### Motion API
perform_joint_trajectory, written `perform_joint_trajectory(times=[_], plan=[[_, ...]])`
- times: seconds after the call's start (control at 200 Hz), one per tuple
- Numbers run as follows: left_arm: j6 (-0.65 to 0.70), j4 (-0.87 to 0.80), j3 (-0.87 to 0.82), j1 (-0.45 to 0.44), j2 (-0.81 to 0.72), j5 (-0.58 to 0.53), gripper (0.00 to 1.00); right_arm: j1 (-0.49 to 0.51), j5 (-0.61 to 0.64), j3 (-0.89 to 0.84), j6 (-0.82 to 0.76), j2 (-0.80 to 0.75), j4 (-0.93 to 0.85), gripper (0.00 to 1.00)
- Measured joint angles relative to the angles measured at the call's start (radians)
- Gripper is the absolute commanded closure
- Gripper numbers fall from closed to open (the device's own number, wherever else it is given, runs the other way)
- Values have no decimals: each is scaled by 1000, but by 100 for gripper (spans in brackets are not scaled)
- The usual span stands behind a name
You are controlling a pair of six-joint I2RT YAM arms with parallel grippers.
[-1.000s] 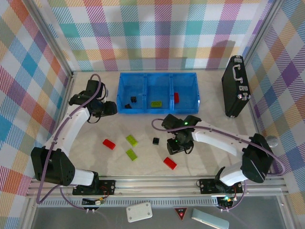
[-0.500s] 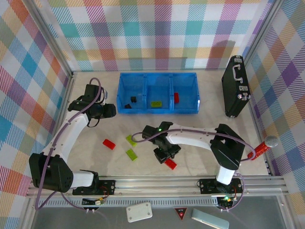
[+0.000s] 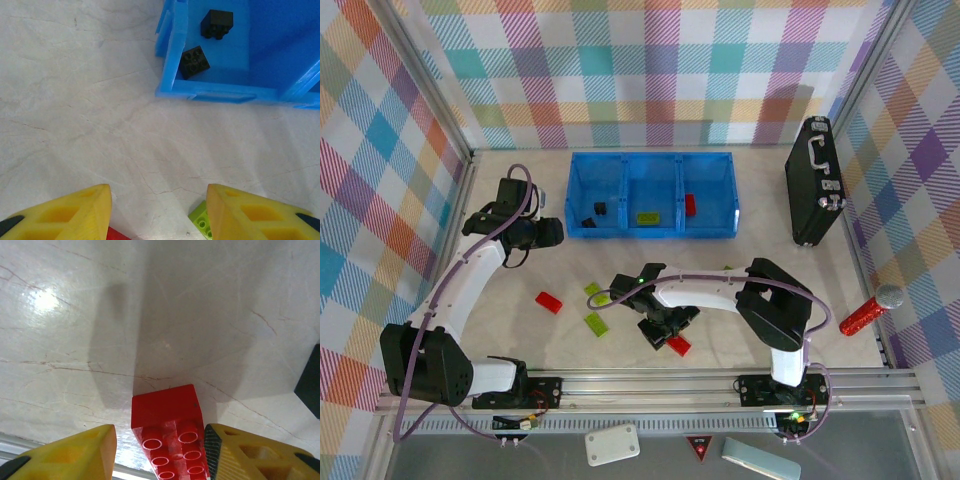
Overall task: Sort the legos into containers by color
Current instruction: Pick up the lego from the bottom-center of the table.
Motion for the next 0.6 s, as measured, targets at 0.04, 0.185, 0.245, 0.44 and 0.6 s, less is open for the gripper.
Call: perform_joint_trajectory(times=[0.04,0.185,0.245,0.44,0.6], plan=[[0,0,0,0,0,0,47,0,1,0,0,1,0,50],[0,0,0,0,0,0,47,0,2,0,0,1,0,51],[0,0,0,0,0,0,47,0,2,0,0,1,0,51],[0,0,0,0,0,0,47,0,8,-1,0,12,3,54],[0,0,0,0,0,0,47,0,9,-3,0,27,12,56]])
